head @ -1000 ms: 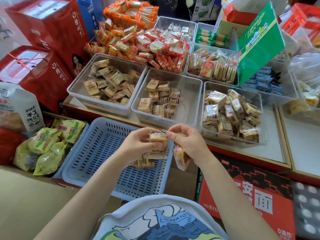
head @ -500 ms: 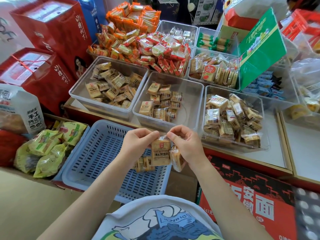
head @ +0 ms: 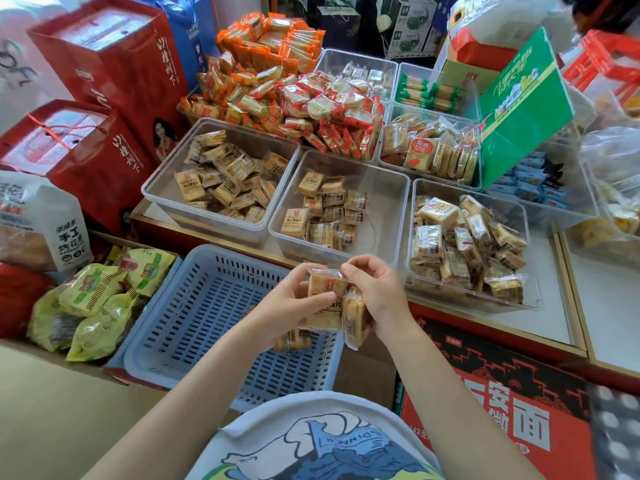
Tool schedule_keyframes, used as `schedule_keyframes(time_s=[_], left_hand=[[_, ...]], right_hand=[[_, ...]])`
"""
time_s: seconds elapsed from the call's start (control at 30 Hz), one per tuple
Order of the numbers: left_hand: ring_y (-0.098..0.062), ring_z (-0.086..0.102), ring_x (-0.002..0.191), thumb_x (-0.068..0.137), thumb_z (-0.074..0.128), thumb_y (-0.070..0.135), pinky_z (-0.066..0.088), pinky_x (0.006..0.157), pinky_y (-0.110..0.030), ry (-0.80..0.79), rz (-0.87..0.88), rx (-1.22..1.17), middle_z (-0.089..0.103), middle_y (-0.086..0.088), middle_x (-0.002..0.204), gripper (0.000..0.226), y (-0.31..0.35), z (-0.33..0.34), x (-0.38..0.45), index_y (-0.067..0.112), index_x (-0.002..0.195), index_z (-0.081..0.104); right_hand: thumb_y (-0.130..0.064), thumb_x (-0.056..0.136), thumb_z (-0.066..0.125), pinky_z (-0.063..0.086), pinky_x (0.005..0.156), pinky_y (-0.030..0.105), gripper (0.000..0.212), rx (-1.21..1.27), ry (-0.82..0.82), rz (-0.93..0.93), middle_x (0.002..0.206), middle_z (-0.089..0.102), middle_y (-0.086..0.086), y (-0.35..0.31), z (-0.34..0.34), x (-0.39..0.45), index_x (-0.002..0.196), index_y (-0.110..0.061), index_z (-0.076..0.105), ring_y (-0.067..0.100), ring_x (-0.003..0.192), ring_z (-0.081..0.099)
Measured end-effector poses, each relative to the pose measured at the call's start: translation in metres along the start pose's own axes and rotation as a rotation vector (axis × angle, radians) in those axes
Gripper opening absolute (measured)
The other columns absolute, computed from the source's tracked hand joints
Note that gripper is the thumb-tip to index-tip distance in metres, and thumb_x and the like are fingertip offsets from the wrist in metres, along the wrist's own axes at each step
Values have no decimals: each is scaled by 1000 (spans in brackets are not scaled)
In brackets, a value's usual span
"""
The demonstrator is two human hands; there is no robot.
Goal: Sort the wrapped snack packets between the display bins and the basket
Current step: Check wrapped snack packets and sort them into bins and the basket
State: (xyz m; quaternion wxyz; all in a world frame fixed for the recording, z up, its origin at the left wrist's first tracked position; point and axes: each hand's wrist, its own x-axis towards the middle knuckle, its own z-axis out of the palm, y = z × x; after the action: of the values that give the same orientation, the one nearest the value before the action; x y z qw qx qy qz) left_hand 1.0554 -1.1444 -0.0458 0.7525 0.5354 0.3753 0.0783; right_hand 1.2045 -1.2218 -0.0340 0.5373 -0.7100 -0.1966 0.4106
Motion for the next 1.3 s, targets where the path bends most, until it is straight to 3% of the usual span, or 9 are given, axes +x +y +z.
schedule_keyframes(time_s=[0.17,0.37,0.47,0.57,0.67,0.93,1.03,1.2,1.3], left_hand=[[-25,72,106,97,68,23,60,90,-53,153,16,1,72,-9,116,32,-7,-4,6,28,125,53],[-6,66,104,78,85,38,59,80,-22,116,96,292,62,6,117,75,-11,0,9,29,135,36],[-7,66,98,80,86,31,56,65,-16,238,105,235,63,3,113,65,-11,-3,12,28,128,41],[-16,71,99,72,89,37,63,74,-31,262,95,92,68,-5,113,65,-14,-15,12,30,122,48],[-20,74,98,58,90,44,63,80,-42,215,95,26,71,-8,112,75,-16,-22,8,30,121,51],[-21,74,99,62,93,29,63,77,-40,131,111,16,71,-10,114,75,-12,-30,9,27,124,51],[-22,74,99,64,96,28,63,78,-39,95,114,42,69,-11,116,77,-9,-38,12,27,125,49],[-9,73,91,74,91,21,61,73,-29,55,122,206,68,-5,112,65,-2,-42,15,35,120,47],[-8,73,95,72,92,34,62,76,-29,-3,89,296,70,1,111,64,-1,-42,20,36,121,51]], right_hand=[[-32,102,54,52,87,44,18,-46,59,238,102,65,15,3,8,5,102,-15,61,25,91,61],[-44,106,45,60,80,47,34,137,66,400,98,66,12,-10,26,4,109,-12,57,25,89,68],[-28,105,51,61,80,44,27,263,-77,362,104,67,15,-10,34,1,120,-6,53,25,93,69],[-13,102,52,56,69,32,14,225,-162,281,93,66,10,-10,29,0,111,-3,57,18,84,65],[-12,101,58,54,64,27,7,92,-188,208,88,68,5,-12,23,2,98,-9,63,15,83,65],[-15,92,74,57,75,29,8,-171,-109,-36,79,74,1,-11,14,8,84,-16,75,12,74,67],[-14,93,72,53,65,25,8,-91,-121,-47,74,72,0,-11,16,7,86,-12,75,10,63,61],[-12,96,68,51,68,29,10,60,-124,55,84,71,13,-13,23,9,88,-10,72,12,58,56],[-7,95,67,51,58,22,7,255,-98,95,80,69,9,-18,26,11,89,-6,69,11,54,52]])
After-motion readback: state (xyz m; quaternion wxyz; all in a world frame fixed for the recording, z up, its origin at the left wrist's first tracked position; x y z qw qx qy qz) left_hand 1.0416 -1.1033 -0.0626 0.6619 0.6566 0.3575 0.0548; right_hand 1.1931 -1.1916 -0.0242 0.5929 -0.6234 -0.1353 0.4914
